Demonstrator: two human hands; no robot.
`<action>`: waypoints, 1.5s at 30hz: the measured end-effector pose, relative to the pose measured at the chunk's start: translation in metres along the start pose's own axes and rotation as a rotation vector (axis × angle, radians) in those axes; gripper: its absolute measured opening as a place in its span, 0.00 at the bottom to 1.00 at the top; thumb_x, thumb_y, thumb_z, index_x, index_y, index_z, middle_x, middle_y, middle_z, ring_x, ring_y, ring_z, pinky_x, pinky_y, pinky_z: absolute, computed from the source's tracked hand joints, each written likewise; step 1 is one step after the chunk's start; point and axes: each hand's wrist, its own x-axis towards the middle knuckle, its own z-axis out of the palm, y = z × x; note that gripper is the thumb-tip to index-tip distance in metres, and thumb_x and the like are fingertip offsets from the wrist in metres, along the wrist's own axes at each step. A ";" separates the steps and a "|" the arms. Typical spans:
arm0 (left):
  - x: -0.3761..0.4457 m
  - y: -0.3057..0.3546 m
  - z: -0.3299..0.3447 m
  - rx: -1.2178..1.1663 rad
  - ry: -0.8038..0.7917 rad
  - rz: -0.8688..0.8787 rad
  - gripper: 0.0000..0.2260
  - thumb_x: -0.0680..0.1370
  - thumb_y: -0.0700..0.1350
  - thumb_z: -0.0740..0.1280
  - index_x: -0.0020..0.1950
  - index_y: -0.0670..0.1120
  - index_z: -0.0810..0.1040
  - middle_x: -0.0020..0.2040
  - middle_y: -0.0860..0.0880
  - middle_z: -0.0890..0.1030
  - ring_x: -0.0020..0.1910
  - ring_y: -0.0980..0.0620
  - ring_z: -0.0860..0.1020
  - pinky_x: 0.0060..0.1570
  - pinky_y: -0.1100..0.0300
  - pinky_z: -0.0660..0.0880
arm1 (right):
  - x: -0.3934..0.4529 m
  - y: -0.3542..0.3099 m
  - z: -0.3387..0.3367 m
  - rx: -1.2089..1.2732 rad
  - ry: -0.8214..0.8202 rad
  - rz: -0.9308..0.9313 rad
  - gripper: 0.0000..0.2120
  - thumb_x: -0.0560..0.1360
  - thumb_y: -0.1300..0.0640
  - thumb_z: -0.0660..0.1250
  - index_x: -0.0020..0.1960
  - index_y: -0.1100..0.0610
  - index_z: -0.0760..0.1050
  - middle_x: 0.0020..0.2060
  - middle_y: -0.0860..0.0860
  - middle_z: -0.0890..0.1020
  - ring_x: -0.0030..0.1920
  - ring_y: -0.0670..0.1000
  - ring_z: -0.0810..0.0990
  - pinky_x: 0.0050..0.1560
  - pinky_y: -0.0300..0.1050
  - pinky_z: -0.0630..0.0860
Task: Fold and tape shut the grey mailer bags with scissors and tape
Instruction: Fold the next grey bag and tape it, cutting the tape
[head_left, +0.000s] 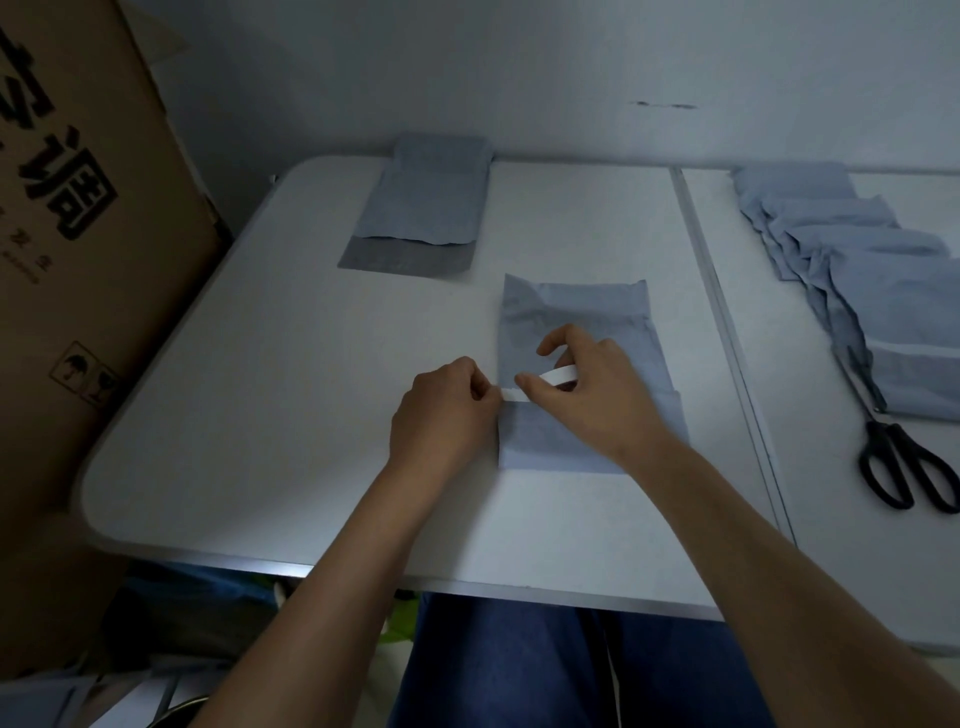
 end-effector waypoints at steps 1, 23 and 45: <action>0.000 0.000 0.000 0.009 0.003 -0.001 0.07 0.78 0.51 0.63 0.44 0.49 0.75 0.40 0.52 0.79 0.39 0.51 0.77 0.37 0.57 0.73 | 0.000 -0.001 0.000 -0.006 -0.002 0.006 0.15 0.70 0.42 0.70 0.51 0.46 0.71 0.38 0.47 0.77 0.47 0.46 0.74 0.37 0.39 0.70; 0.015 0.005 -0.007 0.211 -0.149 0.071 0.12 0.77 0.56 0.63 0.42 0.50 0.69 0.39 0.52 0.75 0.38 0.51 0.74 0.33 0.58 0.66 | -0.003 -0.015 -0.002 -0.124 -0.019 0.046 0.18 0.71 0.42 0.69 0.56 0.48 0.71 0.39 0.43 0.75 0.53 0.45 0.69 0.44 0.43 0.70; -0.005 -0.013 -0.015 -0.062 -0.031 0.378 0.09 0.79 0.42 0.65 0.55 0.48 0.83 0.49 0.51 0.81 0.46 0.55 0.77 0.47 0.65 0.72 | -0.002 -0.020 -0.003 -0.068 -0.034 0.093 0.16 0.71 0.43 0.70 0.53 0.48 0.72 0.34 0.41 0.76 0.58 0.46 0.70 0.48 0.46 0.74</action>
